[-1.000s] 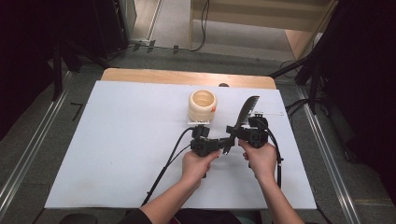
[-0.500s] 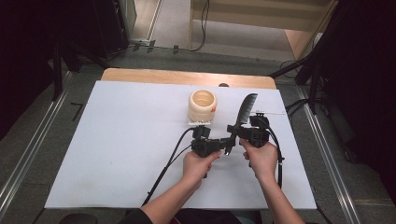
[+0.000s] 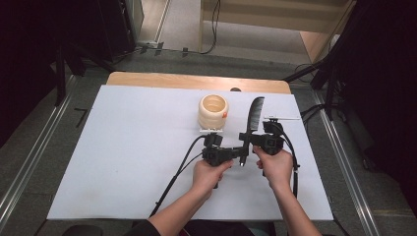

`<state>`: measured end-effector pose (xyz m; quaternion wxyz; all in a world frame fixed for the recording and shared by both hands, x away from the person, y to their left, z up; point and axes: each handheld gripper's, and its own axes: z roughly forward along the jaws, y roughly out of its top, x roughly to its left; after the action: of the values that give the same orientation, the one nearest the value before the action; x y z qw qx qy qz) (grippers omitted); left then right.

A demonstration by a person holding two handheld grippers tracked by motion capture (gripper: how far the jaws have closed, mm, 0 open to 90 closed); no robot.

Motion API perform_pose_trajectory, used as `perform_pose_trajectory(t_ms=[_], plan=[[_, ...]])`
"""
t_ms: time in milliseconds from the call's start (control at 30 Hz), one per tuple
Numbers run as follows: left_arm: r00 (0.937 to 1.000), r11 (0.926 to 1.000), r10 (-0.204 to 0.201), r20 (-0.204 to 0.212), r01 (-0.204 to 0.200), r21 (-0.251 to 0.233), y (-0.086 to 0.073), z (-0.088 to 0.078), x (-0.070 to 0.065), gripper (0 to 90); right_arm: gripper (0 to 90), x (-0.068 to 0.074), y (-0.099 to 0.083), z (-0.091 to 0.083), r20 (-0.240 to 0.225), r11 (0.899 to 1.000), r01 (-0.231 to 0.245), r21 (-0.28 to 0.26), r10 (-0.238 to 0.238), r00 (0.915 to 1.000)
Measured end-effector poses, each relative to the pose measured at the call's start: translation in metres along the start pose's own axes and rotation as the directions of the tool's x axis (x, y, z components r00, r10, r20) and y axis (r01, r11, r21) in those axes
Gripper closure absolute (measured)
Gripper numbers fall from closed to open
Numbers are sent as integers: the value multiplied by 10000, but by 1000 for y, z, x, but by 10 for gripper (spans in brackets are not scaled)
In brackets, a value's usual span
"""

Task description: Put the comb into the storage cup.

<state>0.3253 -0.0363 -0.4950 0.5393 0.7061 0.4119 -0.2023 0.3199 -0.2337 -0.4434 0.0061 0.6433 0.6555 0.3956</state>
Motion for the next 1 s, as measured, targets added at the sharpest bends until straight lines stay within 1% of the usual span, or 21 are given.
perform_pose_trajectory(t_ms=[167,267,300,333,567,633,700,733,767,800,867,933,967,1000], plan=[[9999,9999,111,2,-111,13,1,-1,0,710,686,0,0,-1,-143,10000,5,-45,-6,9999],[9995,9995,302,-134,-302,58,1,-1,-1,663,692,-1,0,-1,-202,10000,34,63,-33,9998],[9996,9996,251,-116,-250,105,1,-2,-1,642,693,-1,1,0,-169,9999,-32,118,34,9999],[9997,9996,224,-75,-223,147,2,-2,-1,623,694,-2,1,0,-141,9999,6,146,-4,9999],[9989,9976,365,-279,-348,596,5,-10,0,530,695,-3,1,0,-94,9997,194,115,-193,9998],[9981,9956,530,-320,-503,786,5,-12,-1,523,696,-3,1,0,-89,9998,183,121,-182,9998],[9980,9946,553,-317,-523,895,6,-15,-2,494,695,-4,1,0,-95,9997,198,108,-197,9998],[9977,9943,580,-341,-547,920,7,-17,-2,494,696,-4,1,0,-48,9998,188,94,-187,9998],[9970,9928,709,-313,-675,987,7,-19,-2,489,696,-5,1,-1,-51,9998,182,90,-181,9998],[9963,9916,768,-375,-724,1071,8,-21,-2,476,696,-5,1,0,-67,9998,191,68,-190,9998],[9964,9902,753,-397,-700,1209,9,-25,0,451,695,-6,1,-1,-55,9998,208,68,-208,9998],[9956,9871,823,-439,-754,1410,10,-28,1,443,696,-6,1,-1,-37,9998,193,51,-193,9998],[9957,9851,826,-430,-750,1549,11,-30,3,425,696,-6,1,-1,-35,9997,230,30,-230,9997],[9951,9845,837,-531,-743,1590,11,-31,3,417,696,-6,1,-2,-34,9997,259,16,-259,9997]])
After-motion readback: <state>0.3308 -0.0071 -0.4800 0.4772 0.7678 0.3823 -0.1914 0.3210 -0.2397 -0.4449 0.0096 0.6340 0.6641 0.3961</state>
